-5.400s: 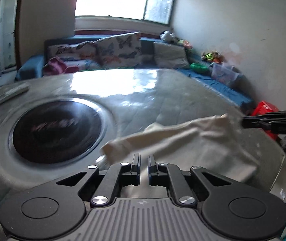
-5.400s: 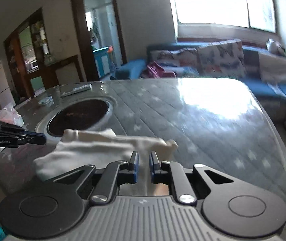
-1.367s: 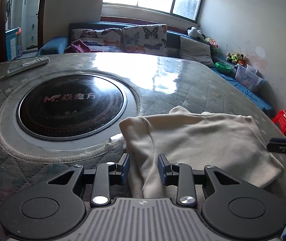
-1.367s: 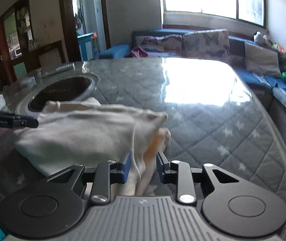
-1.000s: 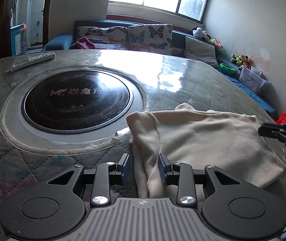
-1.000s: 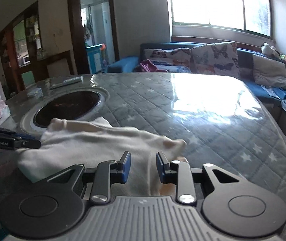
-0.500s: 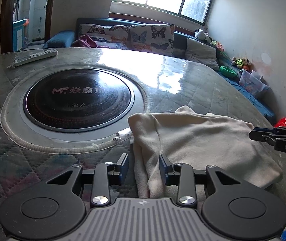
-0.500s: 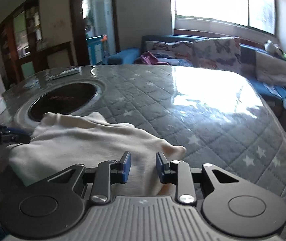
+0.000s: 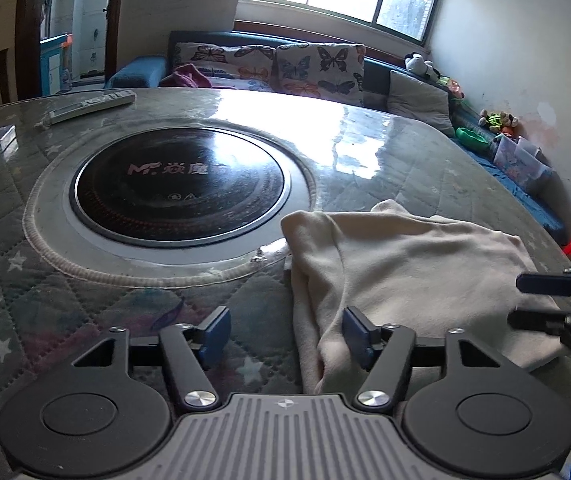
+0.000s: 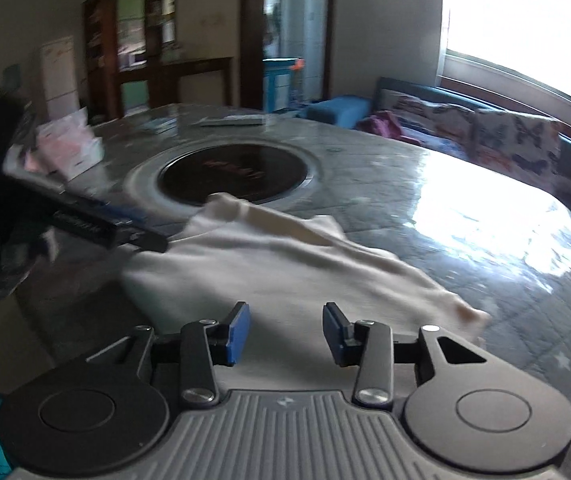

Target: Fold clothes

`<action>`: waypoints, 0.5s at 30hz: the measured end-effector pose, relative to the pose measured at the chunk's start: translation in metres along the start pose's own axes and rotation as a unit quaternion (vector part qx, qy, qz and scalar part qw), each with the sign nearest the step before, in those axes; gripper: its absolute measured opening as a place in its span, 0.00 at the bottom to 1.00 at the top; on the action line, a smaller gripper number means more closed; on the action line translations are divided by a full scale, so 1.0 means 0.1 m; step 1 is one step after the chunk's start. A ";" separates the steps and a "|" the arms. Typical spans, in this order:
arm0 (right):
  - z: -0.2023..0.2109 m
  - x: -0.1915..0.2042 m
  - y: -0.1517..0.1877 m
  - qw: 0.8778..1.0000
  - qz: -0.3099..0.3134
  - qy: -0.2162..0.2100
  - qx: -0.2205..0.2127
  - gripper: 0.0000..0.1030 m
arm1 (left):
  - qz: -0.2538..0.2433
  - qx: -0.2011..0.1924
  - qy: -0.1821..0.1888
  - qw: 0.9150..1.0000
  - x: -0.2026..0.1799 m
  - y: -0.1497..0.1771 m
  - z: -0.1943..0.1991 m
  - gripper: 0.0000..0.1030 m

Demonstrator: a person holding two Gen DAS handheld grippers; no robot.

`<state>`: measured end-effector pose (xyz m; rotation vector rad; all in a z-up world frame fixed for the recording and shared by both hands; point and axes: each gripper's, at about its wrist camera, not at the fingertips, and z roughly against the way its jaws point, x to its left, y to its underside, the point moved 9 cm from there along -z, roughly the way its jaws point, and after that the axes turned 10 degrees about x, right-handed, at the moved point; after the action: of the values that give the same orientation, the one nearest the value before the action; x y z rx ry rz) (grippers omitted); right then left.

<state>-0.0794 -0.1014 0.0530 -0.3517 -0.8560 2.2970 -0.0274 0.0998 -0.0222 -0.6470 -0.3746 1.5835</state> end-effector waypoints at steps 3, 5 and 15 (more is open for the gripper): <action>-0.06 0.19 -0.02 1.000 0.024 -0.013 0.006 0.42 | 0.004 0.000 -0.003 1.000 0.03 0.01 0.02 0.70; -0.09 0.30 -0.03 0.999 0.042 -0.019 0.010 0.42 | 0.009 -0.001 -0.003 1.000 0.05 0.02 0.04 0.72; -0.19 0.80 -0.11 0.992 0.123 -0.038 0.018 0.48 | 0.034 -0.021 -0.014 0.999 0.27 -0.03 0.19 0.88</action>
<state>-0.1253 -0.0330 0.0444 -0.3733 -0.8467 2.5641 -0.0371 0.1290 -0.0103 -0.6769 -0.4124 1.6550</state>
